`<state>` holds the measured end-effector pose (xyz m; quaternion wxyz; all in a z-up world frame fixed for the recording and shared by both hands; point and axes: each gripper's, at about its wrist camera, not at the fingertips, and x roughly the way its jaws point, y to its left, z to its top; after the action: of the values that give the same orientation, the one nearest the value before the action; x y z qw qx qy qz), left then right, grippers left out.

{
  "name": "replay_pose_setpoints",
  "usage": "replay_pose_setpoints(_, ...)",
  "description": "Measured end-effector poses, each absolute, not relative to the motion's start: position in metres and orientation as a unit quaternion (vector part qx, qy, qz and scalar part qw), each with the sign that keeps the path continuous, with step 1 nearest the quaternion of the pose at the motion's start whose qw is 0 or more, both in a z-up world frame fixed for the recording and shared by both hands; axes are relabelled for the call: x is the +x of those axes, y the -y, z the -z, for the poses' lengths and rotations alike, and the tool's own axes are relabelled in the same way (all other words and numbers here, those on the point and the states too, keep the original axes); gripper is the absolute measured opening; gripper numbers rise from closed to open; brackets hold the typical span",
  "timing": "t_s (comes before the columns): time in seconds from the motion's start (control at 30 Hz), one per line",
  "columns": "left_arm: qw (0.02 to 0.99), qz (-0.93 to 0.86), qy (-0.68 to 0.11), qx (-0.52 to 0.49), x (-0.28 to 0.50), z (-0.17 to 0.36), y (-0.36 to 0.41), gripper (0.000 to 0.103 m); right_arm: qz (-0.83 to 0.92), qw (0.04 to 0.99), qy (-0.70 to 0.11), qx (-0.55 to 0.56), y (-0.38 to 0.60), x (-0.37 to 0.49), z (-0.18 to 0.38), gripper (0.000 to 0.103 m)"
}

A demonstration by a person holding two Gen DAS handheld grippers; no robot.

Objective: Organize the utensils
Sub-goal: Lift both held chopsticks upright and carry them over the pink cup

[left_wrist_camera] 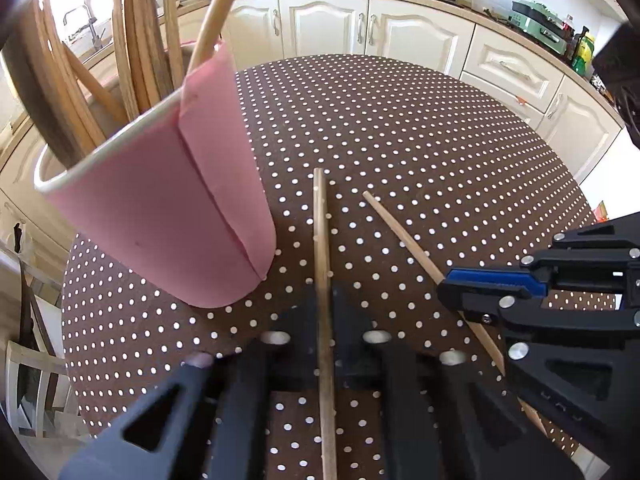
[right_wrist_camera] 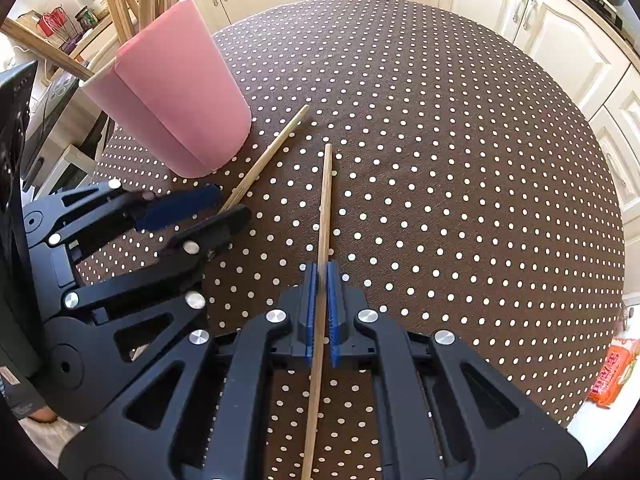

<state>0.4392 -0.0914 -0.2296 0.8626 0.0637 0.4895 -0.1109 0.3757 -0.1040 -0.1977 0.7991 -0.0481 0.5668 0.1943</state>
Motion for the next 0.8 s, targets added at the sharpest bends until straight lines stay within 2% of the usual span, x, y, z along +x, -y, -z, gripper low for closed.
replay_pose_setpoints(0.3, 0.876, 0.131, -0.462, 0.038, 0.409, 0.228, 0.077, 0.006, -0.202, 0.816, -0.541, -0.020, 0.127, 0.359, 0.194, 0.006)
replay_pose_setpoints(0.8, 0.931, 0.185, -0.316, 0.007, 0.326, 0.160, 0.054, 0.006, -0.235, 0.861, -0.451, 0.027, 0.162, 0.310, 0.130, 0.006)
